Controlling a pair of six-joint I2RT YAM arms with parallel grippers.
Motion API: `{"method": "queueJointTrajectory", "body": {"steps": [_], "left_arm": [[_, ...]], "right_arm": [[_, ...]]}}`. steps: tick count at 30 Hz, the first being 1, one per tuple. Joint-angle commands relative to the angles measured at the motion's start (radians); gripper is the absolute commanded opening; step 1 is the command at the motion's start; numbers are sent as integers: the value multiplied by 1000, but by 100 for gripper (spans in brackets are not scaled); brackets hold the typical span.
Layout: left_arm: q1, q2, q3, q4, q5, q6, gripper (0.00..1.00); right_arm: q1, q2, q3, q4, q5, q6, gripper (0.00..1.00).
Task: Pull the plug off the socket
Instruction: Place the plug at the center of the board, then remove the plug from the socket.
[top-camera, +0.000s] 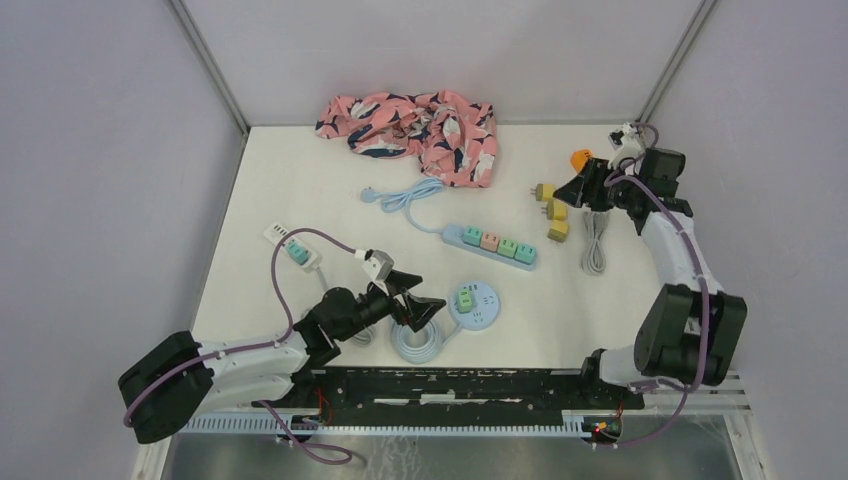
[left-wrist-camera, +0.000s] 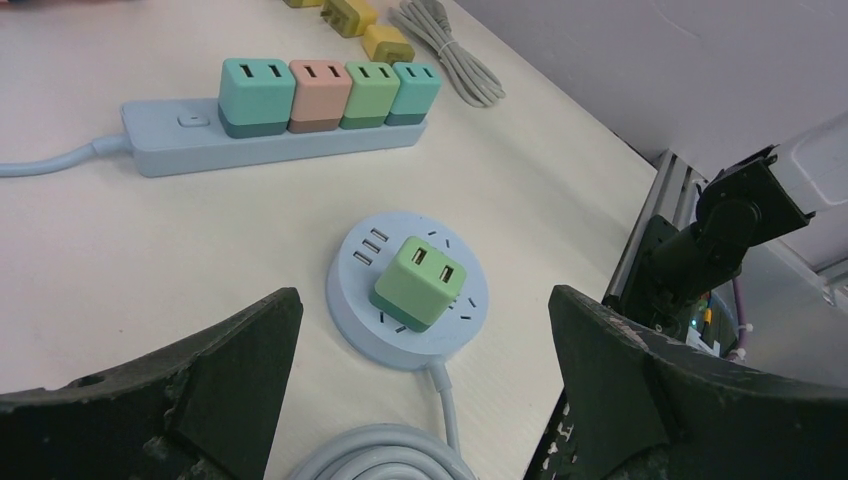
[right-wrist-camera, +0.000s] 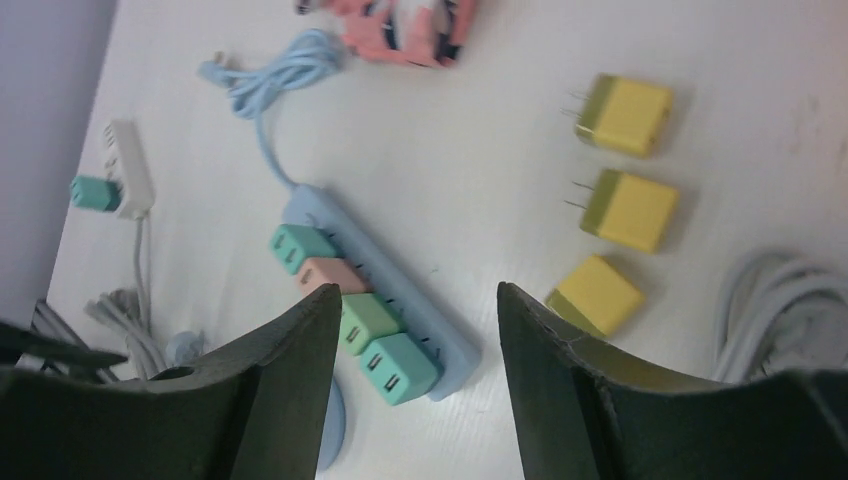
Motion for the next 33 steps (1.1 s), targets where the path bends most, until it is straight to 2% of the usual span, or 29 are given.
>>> {"method": "queueJointTrajectory", "body": {"steps": [1, 2, 6, 8, 10, 12, 13, 14, 15, 16, 17, 25, 33], "left_arm": [[10, -18, 31, 15, 15, -64, 99], [10, -18, 40, 3, 26, -67, 99], [12, -21, 59, -19, 55, -69, 100], [11, -26, 60, -17, 61, -72, 100], [11, -35, 58, -18, 64, -68, 100], [11, -43, 57, -20, 63, -61, 100], [12, -45, 56, -20, 61, -58, 100], [12, -48, 55, -20, 58, -54, 100], [13, -49, 55, -20, 55, -52, 100], [13, -48, 55, -20, 51, -52, 100], [12, -46, 54, -17, 47, -53, 100], [13, -16, 13, 40, 18, -50, 100], [12, 51, -21, 103, 17, -1, 99]], "right_arm": [[4, -154, -27, 72, -315, -191, 63], [9, -170, -18, 25, -364, -253, 62], [72, -224, 50, -205, -378, -525, 65], [106, -248, 44, -250, -418, -627, 76], [127, -257, 20, -261, -527, -680, 97], [150, -226, 8, -284, -697, -681, 100], [182, -202, 26, -342, -730, -706, 100], [219, -177, 70, -500, -712, -850, 100], [267, -153, 119, -716, -666, -1094, 100], [315, -131, 156, -860, -588, -1279, 100], [359, -114, 159, -879, -560, -1313, 100], [583, -240, -72, -526, -288, -1188, 100], [750, -188, -107, -452, -139, -1170, 99]]}}
